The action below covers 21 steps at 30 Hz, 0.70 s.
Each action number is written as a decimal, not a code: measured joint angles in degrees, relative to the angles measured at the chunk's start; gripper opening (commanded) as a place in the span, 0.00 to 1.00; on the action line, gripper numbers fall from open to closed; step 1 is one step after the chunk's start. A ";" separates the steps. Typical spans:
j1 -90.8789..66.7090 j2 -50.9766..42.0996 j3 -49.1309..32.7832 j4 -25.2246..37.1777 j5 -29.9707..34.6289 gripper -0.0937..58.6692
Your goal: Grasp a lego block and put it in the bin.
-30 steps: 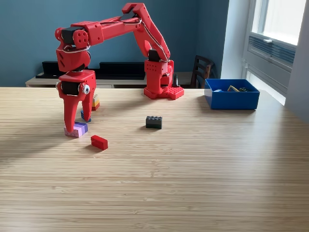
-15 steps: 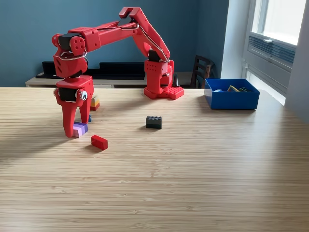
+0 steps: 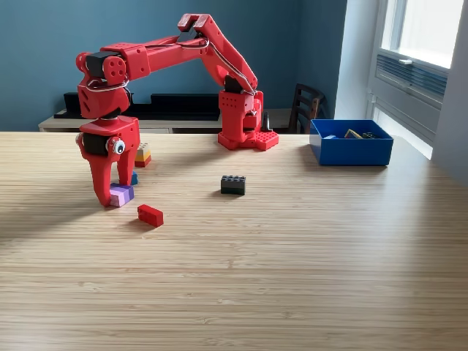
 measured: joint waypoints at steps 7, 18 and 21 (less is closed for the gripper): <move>0.00 0.00 -0.53 0.00 2.11 0.00; -3.87 3.34 5.54 1.76 5.27 0.00; -7.12 8.00 10.55 2.20 6.06 0.00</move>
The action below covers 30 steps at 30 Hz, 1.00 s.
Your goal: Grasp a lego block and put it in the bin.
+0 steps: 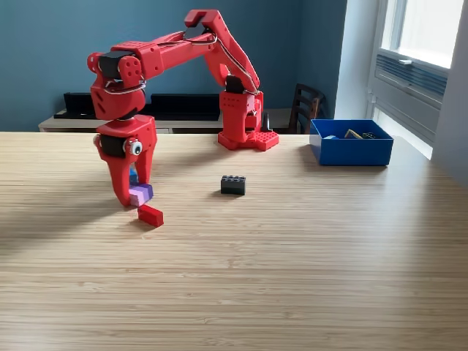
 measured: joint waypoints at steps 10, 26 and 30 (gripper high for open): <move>-10.81 20.30 8.00 4.22 3.08 0.00; -45.88 44.82 19.07 14.24 6.68 0.00; -57.13 50.54 24.96 15.29 9.05 0.00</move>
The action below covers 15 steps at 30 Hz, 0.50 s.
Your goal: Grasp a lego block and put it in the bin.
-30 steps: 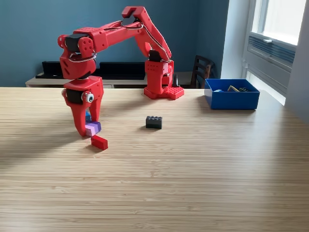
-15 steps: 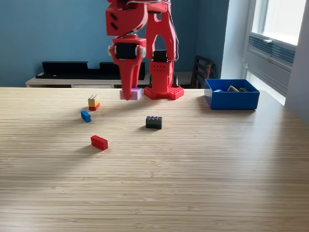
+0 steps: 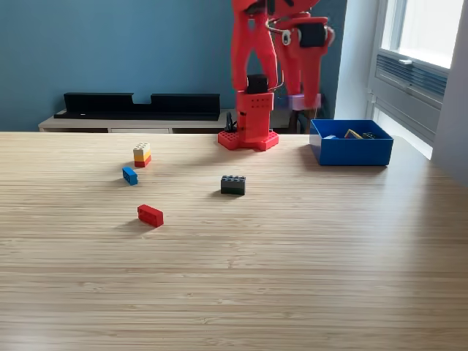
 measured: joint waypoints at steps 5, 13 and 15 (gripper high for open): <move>-13.54 4.92 8.09 0.00 3.25 0.00; -35.07 6.50 16.44 0.00 5.71 0.00; -38.76 6.50 17.93 0.00 5.19 0.00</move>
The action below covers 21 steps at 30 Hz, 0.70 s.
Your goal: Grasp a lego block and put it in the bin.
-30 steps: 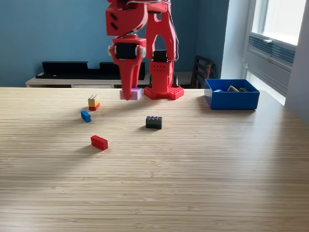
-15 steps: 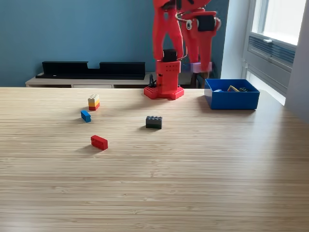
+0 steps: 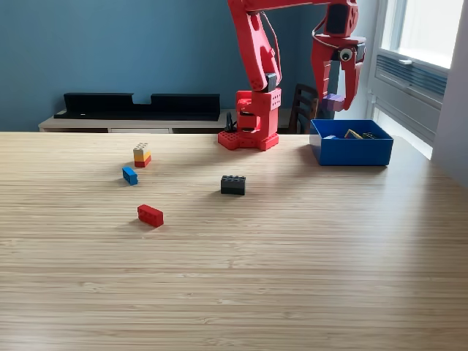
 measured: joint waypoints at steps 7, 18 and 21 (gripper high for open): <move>-6.15 0.00 0.97 0.00 -1.05 0.04; -6.33 0.00 0.97 0.00 -1.23 0.40; -6.33 0.00 0.97 0.00 -1.85 0.21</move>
